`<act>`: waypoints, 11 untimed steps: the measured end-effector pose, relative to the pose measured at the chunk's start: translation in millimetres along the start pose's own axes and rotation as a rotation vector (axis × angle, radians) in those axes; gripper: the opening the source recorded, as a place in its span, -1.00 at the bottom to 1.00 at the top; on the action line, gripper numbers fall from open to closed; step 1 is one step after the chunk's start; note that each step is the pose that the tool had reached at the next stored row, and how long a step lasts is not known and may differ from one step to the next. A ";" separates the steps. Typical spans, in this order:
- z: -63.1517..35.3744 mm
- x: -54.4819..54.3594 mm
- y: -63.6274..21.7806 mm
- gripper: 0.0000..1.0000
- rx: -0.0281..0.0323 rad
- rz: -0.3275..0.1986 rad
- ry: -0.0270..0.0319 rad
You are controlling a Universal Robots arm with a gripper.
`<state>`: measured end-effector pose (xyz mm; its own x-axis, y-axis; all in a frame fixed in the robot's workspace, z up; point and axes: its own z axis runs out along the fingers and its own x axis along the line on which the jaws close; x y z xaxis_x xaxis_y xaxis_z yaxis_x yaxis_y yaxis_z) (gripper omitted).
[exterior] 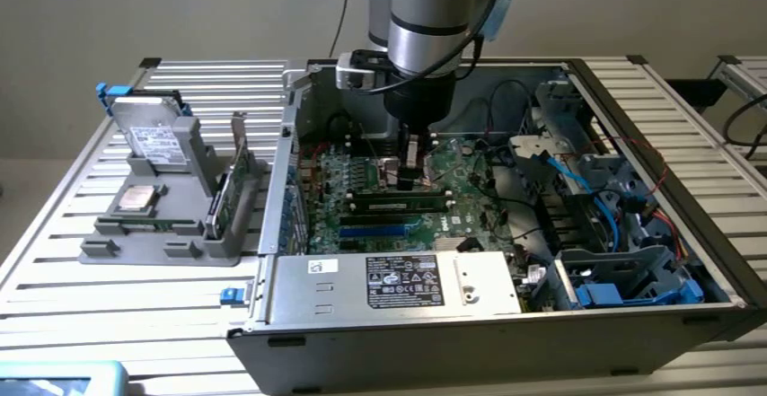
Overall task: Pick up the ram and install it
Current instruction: 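Press down the ram until it locks into place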
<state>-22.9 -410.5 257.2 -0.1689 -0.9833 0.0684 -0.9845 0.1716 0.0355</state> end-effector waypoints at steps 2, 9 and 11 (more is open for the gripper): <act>0.0 0.0 0.0 -0.79 -0.0019 0.028 -0.0010; 0.0 0.0 0.0 -0.79 -0.0074 0.123 -0.0046; 0.1 0.0 0.0 -0.79 -0.0084 0.149 -0.0058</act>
<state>-22.9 -410.5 257.1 -0.3138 -0.9470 0.0679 -0.9480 0.3166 0.0336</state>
